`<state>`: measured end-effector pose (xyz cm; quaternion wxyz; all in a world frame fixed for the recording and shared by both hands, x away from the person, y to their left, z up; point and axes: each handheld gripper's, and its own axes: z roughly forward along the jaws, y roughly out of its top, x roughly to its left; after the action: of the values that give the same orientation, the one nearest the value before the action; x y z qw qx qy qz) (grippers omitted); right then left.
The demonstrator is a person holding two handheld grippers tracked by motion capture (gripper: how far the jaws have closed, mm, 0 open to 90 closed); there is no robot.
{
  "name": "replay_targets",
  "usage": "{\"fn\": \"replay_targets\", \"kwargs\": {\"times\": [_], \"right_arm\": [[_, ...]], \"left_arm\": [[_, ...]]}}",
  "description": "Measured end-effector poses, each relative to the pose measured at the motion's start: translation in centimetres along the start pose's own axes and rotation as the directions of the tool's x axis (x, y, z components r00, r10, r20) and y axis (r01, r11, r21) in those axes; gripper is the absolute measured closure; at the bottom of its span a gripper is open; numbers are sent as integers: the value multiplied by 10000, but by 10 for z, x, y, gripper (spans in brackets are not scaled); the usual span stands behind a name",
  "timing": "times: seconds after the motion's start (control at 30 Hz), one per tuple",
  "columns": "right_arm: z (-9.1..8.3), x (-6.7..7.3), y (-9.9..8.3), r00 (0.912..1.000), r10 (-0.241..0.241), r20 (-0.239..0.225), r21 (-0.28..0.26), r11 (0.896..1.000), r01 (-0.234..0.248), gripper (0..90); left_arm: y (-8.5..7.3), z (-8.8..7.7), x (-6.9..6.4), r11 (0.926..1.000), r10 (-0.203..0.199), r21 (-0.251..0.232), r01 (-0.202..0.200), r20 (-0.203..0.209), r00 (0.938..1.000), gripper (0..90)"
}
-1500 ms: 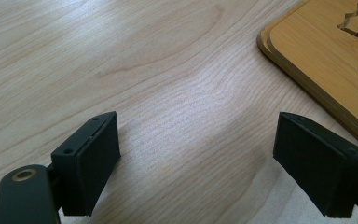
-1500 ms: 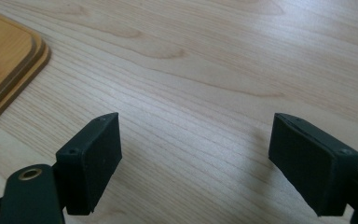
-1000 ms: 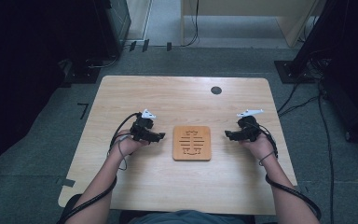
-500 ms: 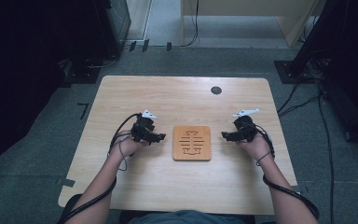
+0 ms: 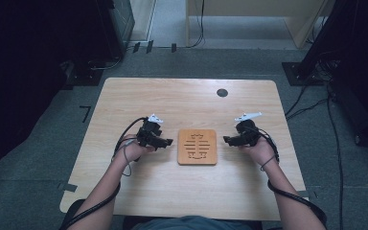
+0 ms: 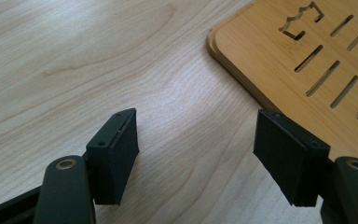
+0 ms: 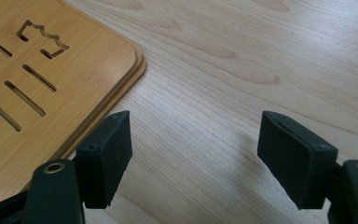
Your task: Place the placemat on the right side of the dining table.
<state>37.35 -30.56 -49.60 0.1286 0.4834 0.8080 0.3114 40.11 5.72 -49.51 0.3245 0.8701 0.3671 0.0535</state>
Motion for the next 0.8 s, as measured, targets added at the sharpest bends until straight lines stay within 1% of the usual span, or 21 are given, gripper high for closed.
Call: {"fn": "replay_targets", "kwargs": {"times": [0.1, 0.2, 0.23, 0.33, 0.47, 0.57, 0.6, 0.67, 0.77, 0.8], "right_arm": [[0, 2, 1, 10000, 0, -42, -10, 10000, 0, 264], [0, 3, 2, 9999, 144, -92, -37, 9999, -145, 284], [0, 3, 3, 9995, 242, -206, -66, 9997, -243, 297], [0, 5, 4, 9988, 370, -326, -66, 9993, -373, 298], [1, 7, 5, 9991, 229, -347, -70, 9997, -231, 292], [3, 10, 5, 9992, 110, -388, -51, 9999, -112, 286], [4, 12, 6, 9993, -31, -372, -46, 10000, 29, 281], [4, 14, 6, 9992, -49, -391, -14, 10000, 48, 280], [7, 17, 6, 9988, -273, -399, -42, 9996, 271, 272], [7, 17, 6, 9988, -273, -399, -42, 9996, 271, 272]], "left_arm": [[0, 0, -1, 10000, -47, 33, 46, 68, 10000, 318], [1, 0, -2, 10000, -63, -9, 63, 104, 9999, 322], [2, 0, -3, 10000, -85, -33, 85, 122, 9999, 322], [2, 0, -5, 10000, 15, -43, -15, 126, 9999, 322], [2, 1, -7, 9999, 139, -25, -139, 136, 9998, 322], [3, 1, -8, 9999, 144, -40, -143, 162, 9998, 321], [3, 1, -9, 9999, 135, -59, -134, 208, 9997, 321], [3, 2, -10, 9999, 109, -75, -107, 231, 9997, 318], [4, 1, -11, 9999, 110, -39, -109, 241, 9996, 315], [4, 1, -11, 9999, 110, -39, -109, 241, 9996, 315]]}}
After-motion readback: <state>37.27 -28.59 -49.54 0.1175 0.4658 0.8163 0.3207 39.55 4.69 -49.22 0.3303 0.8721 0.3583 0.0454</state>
